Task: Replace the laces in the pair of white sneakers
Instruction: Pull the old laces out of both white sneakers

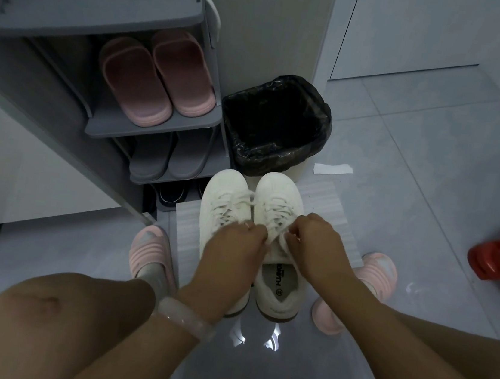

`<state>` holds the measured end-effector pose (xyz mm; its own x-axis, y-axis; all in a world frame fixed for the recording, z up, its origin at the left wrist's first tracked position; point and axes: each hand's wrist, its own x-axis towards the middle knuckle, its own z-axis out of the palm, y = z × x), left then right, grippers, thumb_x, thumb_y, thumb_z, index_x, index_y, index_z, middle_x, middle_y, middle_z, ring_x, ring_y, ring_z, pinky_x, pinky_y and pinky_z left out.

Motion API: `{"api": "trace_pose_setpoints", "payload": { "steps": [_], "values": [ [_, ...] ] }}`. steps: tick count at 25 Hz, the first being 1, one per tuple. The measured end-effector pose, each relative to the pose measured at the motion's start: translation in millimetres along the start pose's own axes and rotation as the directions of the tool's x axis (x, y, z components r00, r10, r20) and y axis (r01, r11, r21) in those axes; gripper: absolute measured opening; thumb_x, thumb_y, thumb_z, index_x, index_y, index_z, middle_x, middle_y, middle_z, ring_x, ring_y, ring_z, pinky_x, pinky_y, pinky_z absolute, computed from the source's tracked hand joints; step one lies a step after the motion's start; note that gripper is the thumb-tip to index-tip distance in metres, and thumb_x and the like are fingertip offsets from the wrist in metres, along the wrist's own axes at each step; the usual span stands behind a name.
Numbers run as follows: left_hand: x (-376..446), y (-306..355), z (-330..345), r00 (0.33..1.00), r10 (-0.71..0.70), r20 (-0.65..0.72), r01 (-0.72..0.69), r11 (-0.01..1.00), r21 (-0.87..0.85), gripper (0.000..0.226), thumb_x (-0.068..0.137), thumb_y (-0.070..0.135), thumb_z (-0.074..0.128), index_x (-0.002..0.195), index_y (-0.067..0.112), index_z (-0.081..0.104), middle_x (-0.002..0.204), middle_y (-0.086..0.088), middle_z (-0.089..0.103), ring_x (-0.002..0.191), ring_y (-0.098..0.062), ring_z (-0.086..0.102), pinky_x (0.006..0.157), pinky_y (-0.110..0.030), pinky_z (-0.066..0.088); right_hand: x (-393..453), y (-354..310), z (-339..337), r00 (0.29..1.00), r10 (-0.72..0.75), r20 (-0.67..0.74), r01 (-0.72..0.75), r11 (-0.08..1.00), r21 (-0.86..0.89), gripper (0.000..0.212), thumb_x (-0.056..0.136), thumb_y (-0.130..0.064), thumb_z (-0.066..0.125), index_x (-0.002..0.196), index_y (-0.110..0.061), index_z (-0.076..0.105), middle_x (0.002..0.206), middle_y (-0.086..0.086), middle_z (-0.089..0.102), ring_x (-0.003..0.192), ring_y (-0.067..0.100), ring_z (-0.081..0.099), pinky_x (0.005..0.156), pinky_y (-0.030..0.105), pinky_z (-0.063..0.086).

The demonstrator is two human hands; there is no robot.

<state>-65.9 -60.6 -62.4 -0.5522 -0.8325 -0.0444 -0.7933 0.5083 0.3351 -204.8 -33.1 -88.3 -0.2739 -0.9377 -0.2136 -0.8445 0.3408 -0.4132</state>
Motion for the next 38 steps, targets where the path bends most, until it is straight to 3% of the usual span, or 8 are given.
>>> {"api": "trace_pose_setpoints", "payload": {
  "steps": [3, 6, 12, 16, 20, 29, 33, 38],
  "values": [
    [-4, 2, 13, 0.977, -0.113, 0.18, 0.137, 0.983, -0.126, 0.035, 0.092, 0.029, 0.051, 0.121, 0.013, 0.042, 0.105, -0.007, 0.062, 0.097, -0.024, 0.059, 0.079, -0.033, 0.044, 5, -6, 4, 0.999, -0.032, -0.012, 0.031, 0.995, -0.094, 0.013, 0.091, -0.009, 0.048, 0.099, -0.004, 0.057, 0.103, 0.01, 0.055, 0.095, 0.023, 0.053, 0.07, 0.026, 0.038],
    [-2, -1, 19, 0.986, -0.139, 0.089, 0.157, 0.953, -0.258, 0.046, 0.09, 0.021, 0.051, 0.13, 0.014, 0.03, 0.092, -0.009, 0.065, 0.083, -0.025, 0.063, 0.07, -0.034, 0.047, 8, -4, 3, 0.992, 0.123, -0.021, -0.112, 0.952, 0.284, 0.008, 0.087, -0.01, 0.053, 0.082, -0.006, 0.058, 0.08, 0.004, 0.054, 0.073, 0.016, 0.05, 0.062, 0.024, 0.039],
    [0, -3, 22, 0.975, -0.213, 0.058, 0.218, 0.889, -0.402, 0.059, 0.083, 0.008, 0.051, 0.135, 0.016, 0.026, 0.075, -0.008, 0.06, 0.069, -0.026, 0.061, 0.059, -0.033, 0.046, 13, 5, -18, 0.83, 0.174, 0.529, -0.552, 0.383, 0.741, 0.014, 0.084, -0.01, 0.052, 0.07, -0.014, 0.05, 0.066, 0.002, 0.046, 0.065, 0.012, 0.041, 0.067, 0.025, 0.036],
    [3, 0, 23, 0.964, -0.245, 0.105, 0.266, 0.859, -0.438, 0.073, 0.083, 0.005, 0.049, 0.145, 0.02, 0.013, 0.072, -0.008, 0.058, 0.069, -0.027, 0.06, 0.065, -0.038, 0.05, 12, 8, -16, 0.861, 0.118, 0.494, -0.454, 0.616, 0.644, 0.014, 0.083, -0.007, 0.053, 0.072, -0.014, 0.05, 0.078, 0.006, 0.049, 0.078, 0.018, 0.045, 0.073, 0.028, 0.038],
    [3, -1, 22, 0.969, -0.227, 0.1, 0.248, 0.897, -0.367, 0.071, 0.085, 0.003, 0.045, 0.145, 0.018, 0.012, 0.073, -0.009, 0.056, 0.068, -0.027, 0.059, 0.063, -0.035, 0.046, 10, 14, -23, 0.987, 0.138, -0.081, -0.122, 0.976, 0.182, 0.017, 0.086, -0.013, 0.059, 0.078, -0.012, 0.044, 0.085, 0.006, 0.049, 0.076, 0.024, 0.051, 0.065, 0.029, 0.036],
    [-3, -6, 24, 0.991, -0.126, 0.054, 0.137, 0.904, -0.404, 0.063, 0.085, 0.004, 0.049, 0.141, 0.014, 0.023, 0.083, -0.014, 0.064, 0.072, -0.028, 0.062, 0.073, -0.043, 0.051, -1, 20, -33, 0.949, -0.315, -0.013, 0.309, 0.938, -0.16, 0.021, 0.09, -0.028, 0.056, 0.109, -0.019, 0.057, 0.114, 0.0, 0.044, 0.094, 0.016, 0.047, 0.063, 0.024, 0.036],
    [-3, -6, 24, 0.989, -0.133, 0.06, 0.146, 0.898, -0.415, 0.057, 0.087, 0.013, 0.053, 0.137, 0.017, 0.025, 0.08, -0.01, 0.065, 0.071, -0.024, 0.063, 0.068, -0.036, 0.052, -7, 17, -13, 0.962, -0.268, 0.054, 0.271, 0.905, -0.328, 0.021, 0.092, -0.024, 0.053, 0.111, -0.015, 0.057, 0.117, 0.002, 0.044, 0.102, 0.017, 0.046, 0.061, 0.024, 0.039],
    [-3, -9, 25, 0.986, -0.152, 0.064, 0.165, 0.912, -0.375, 0.026, 0.088, 0.015, 0.052, 0.111, 0.014, 0.039, 0.079, -0.007, 0.065, 0.07, -0.02, 0.062, 0.058, -0.027, 0.043, 2, 29, -33, 0.925, 0.042, -0.379, -0.054, 0.998, -0.021, 0.01, 0.089, -0.012, 0.054, 0.096, -0.007, 0.059, 0.111, 0.011, 0.047, 0.095, 0.026, 0.05, 0.063, 0.03, 0.042]
  ]
}}
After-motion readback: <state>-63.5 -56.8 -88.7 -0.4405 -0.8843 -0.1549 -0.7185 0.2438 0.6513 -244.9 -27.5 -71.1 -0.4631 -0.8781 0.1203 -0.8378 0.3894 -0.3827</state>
